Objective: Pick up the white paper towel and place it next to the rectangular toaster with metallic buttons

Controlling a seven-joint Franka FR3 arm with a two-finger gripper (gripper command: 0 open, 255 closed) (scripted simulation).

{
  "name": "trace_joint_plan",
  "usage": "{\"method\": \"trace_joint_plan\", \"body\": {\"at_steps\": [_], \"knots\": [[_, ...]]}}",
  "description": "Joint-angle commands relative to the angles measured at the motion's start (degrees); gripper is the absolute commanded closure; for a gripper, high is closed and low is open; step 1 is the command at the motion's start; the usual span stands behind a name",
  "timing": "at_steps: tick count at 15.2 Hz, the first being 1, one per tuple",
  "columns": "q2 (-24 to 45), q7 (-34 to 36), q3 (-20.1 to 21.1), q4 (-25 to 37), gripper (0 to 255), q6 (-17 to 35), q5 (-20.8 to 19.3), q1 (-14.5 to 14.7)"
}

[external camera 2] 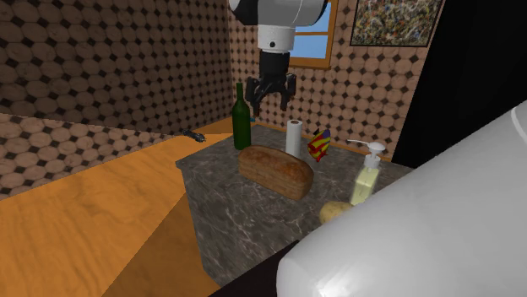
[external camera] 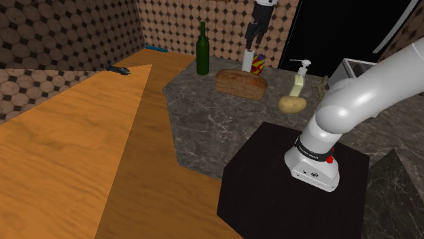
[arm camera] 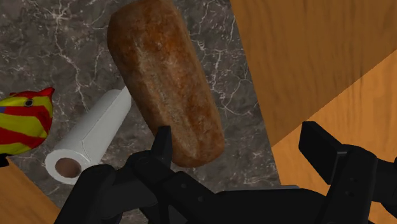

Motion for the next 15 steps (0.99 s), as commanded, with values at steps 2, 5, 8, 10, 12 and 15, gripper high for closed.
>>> {"method": "trace_joint_plan", "body": {"at_steps": [2,5,8,10,12,15], "knots": [[4.9,-4.0,-3.1,2.0,0,2.8,-0.7,-0.6],[10.1,-7.7,-5.8,4.5,0,5.4,-0.7,-1.1],[15.8,-11.6,-8.3,7.6,0,7.7,0.1,-1.5],[19.7,-14.3,-9.9,10.0,0,9.0,1.1,-1.8],[23.9,-17.1,-11.2,12.7,0,10.1,2.4,-2.3],[30.3,-21.4,-12.9,17.3,0,11.4,4.9,-3.4]]}}
